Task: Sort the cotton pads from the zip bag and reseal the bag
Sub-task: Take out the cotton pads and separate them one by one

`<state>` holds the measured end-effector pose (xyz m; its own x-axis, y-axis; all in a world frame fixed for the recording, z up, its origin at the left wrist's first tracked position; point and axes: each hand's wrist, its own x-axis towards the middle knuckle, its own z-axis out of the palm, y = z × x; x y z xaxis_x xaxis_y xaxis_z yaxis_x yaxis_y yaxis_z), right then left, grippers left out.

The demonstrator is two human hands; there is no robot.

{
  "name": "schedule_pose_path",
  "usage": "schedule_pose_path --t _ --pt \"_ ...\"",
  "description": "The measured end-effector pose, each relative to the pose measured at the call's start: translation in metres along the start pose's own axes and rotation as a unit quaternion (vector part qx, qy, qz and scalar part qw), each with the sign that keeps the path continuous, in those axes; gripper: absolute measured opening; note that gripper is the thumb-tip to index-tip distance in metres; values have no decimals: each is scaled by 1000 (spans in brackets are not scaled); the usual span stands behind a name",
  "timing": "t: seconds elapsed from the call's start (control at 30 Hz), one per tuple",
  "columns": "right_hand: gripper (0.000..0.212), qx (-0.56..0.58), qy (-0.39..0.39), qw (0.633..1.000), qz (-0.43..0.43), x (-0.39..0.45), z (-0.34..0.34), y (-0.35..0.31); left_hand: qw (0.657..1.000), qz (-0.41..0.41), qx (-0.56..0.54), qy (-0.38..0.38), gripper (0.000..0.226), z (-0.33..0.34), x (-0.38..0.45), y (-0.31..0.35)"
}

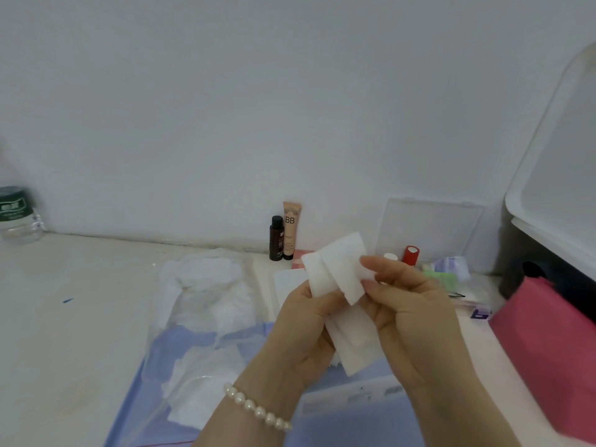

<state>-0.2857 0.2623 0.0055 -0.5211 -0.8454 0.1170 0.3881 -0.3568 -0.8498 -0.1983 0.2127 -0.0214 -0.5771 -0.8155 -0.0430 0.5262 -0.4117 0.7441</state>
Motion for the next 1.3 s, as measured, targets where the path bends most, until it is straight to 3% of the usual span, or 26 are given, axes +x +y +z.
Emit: schedule_pose_path --t 0.23,0.4,0.63,0.9,1.07,1.3 --pt "36 -147 71 980 -112 -7 7 8 999 18 -42 -3 30 3 0 -4" --pt "22 -148 115 967 -171 -11 13 12 995 29 -98 -19 47 9 -3 -9" --pt "34 -148 139 962 -183 -12 12 20 993 2 -114 -31 48 15 -10 -17" --pt "34 -215 142 939 -227 -14 12 26 994 22 -110 -2 85 16 -8 -16" --pt "38 -219 129 935 -249 -16 13 25 992 8 -126 -16 59 13 -6 -18" --pt "29 -210 120 937 -250 -13 11 15 991 22 -127 19 52 9 -1 -16"
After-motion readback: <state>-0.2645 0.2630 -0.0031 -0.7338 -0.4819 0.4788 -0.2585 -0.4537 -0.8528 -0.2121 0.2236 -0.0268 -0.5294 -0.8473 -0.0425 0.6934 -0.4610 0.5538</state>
